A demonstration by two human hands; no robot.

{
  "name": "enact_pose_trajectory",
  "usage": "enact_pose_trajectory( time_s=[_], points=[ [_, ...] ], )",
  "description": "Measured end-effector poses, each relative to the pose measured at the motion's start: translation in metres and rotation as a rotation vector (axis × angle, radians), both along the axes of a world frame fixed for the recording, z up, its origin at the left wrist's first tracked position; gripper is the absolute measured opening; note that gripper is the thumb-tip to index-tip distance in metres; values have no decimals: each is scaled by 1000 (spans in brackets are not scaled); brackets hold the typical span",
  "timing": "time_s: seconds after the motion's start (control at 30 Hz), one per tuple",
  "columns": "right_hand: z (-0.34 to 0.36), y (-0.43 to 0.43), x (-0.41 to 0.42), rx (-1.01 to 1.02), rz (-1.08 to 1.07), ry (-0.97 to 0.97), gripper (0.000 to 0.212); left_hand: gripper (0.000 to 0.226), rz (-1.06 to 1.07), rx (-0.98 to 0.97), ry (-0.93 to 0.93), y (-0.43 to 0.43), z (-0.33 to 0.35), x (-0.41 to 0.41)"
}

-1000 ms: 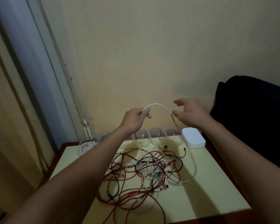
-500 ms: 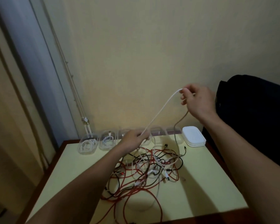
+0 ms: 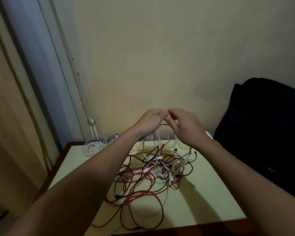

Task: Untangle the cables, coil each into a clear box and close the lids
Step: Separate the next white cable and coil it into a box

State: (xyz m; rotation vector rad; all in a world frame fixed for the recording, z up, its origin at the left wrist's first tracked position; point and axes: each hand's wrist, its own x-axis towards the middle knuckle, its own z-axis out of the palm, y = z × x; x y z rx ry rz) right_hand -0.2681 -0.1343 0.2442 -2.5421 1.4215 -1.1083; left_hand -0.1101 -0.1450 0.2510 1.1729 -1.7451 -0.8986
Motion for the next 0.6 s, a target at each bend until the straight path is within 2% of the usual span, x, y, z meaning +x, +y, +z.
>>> enact_pose_trajectory(
  time_s=[0.1, 0.23, 0.37, 0.5, 0.6],
  points=[
    [3, -7, -5, -13, -26, -55, 16, 31, 14, -15, 36, 2, -6, 4],
    [8, -11, -9, -88, -104, -94, 14, 31, -32, 135, 116, 4, -25, 12],
    [26, -16, -18, -114, -185, -350, 18, 32, -15, 234, -71, 7, -67, 23],
    [58, -18, -40, -135, -242, -760, 23, 24, 8, 254, -177, 10, -105, 42],
    [73, -19, -53, -122, -265, -684, 24, 27, 124, 245, -137, 11, -106, 50]
  ],
)
